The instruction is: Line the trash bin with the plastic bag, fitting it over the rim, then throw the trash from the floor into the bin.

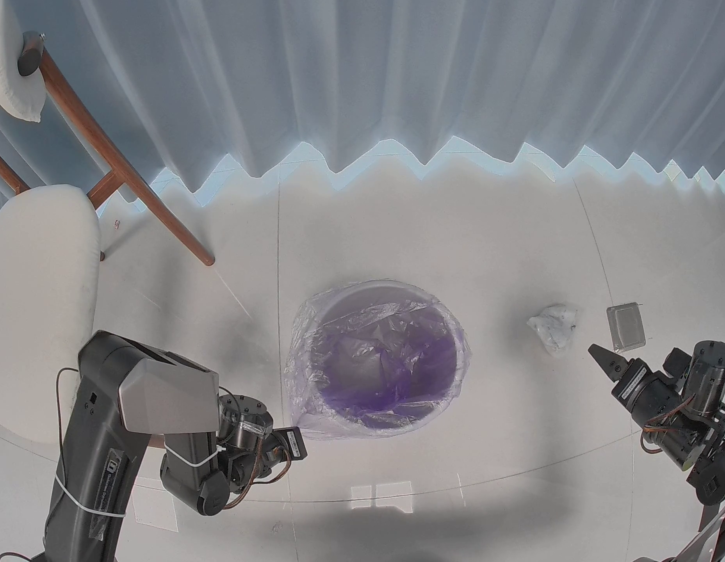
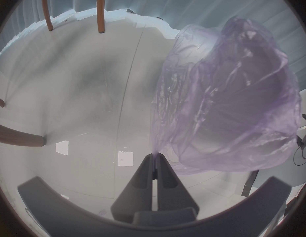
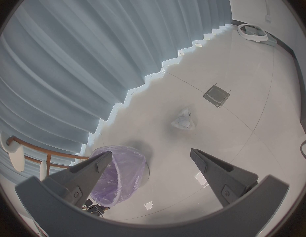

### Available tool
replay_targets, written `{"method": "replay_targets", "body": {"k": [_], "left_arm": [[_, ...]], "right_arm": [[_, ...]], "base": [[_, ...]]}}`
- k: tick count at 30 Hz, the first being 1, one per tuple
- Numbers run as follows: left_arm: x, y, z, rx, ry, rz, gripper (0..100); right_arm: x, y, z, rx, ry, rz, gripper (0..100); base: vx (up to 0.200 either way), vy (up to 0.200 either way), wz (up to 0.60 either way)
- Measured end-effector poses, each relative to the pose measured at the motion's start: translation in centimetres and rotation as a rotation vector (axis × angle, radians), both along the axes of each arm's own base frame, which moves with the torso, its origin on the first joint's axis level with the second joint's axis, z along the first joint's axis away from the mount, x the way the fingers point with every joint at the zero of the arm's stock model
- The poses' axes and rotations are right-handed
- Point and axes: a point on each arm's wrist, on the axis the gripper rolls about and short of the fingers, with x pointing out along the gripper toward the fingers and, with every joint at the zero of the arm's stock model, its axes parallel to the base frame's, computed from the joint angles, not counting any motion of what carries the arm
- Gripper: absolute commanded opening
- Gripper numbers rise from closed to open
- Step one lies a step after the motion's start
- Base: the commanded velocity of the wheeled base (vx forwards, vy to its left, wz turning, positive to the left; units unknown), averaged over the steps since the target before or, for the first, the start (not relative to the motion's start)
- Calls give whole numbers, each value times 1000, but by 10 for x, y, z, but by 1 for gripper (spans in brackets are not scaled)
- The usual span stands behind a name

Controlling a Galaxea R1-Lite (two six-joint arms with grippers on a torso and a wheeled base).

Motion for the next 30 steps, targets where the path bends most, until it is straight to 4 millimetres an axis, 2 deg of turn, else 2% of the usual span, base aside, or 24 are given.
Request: {"method": "replay_targets", "body": {"k": [6, 12, 13, 24, 27, 30], "left_arm": [[7, -2, -6, 76, 112, 32, 0], [21, -9, 0, 106, 138, 53, 0], [24, -10, 3, 103, 131, 54, 100], [19, -14, 21, 54, 42, 38, 100], [7, -10, 27, 49, 44, 29, 100], [-13, 0, 36, 56, 72, 21, 100]], "right_arm": [[0, 0, -1, -1, 5, -1, 100], [-1, 0, -2, -3, 11, -2, 100], [-1, 0, -2, -3, 13, -2, 100], [-2, -1, -1, -7, 6, -20, 100], [-2, -1, -1, -5, 6, -23, 100], [-3, -2, 0, -1, 5, -26, 100]], "base": [[0, 0, 0], [0, 0, 0], [0, 0, 0], [0, 0, 0], [0, 0, 0], [0, 0, 0]]}}
